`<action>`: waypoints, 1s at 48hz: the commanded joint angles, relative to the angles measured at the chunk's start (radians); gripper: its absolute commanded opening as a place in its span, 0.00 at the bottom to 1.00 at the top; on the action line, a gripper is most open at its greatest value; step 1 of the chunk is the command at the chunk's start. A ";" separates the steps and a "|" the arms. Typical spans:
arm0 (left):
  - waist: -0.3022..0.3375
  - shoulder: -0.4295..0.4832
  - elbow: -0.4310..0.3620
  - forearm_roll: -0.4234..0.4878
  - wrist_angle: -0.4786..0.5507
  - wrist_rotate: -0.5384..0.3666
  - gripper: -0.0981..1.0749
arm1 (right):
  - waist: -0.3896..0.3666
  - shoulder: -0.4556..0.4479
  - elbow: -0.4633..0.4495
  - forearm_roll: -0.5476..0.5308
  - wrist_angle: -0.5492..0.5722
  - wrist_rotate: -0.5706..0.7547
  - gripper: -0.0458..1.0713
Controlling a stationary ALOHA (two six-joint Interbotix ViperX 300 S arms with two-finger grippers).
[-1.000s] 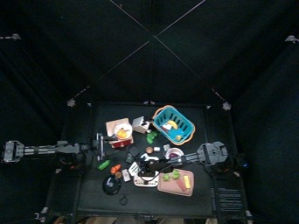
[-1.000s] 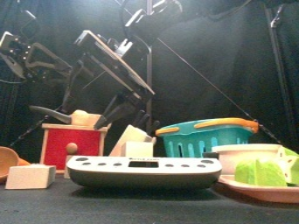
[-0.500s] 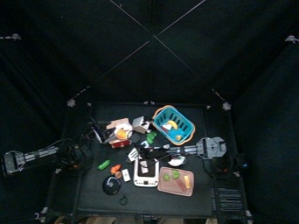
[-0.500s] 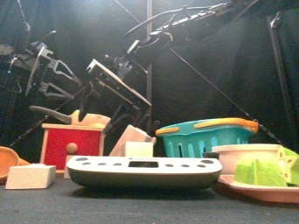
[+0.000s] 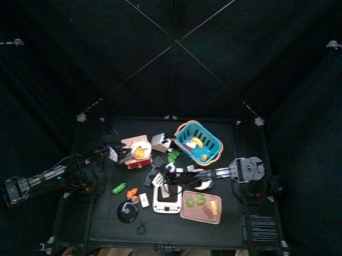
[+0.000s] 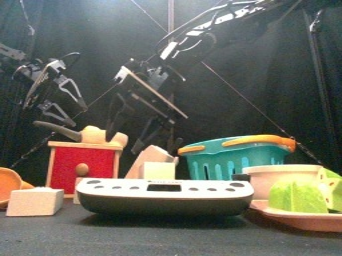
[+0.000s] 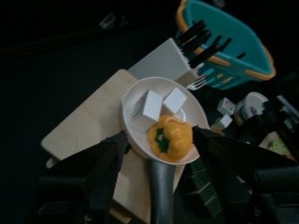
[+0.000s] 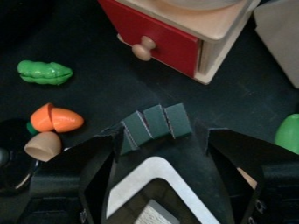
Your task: Grab rice
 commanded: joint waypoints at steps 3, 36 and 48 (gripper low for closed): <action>0.009 0.048 -0.049 0.014 0.038 -0.002 0.89 | 0.005 -0.127 0.064 -0.009 -0.069 -0.046 0.90; -0.046 0.109 -0.117 0.058 0.178 -0.006 0.89 | -0.064 -0.216 0.247 0.250 -0.207 -0.067 0.90; -0.054 0.025 -0.046 0.083 -0.046 -0.005 0.89 | 0.028 -0.135 0.123 0.370 0.069 -0.069 0.91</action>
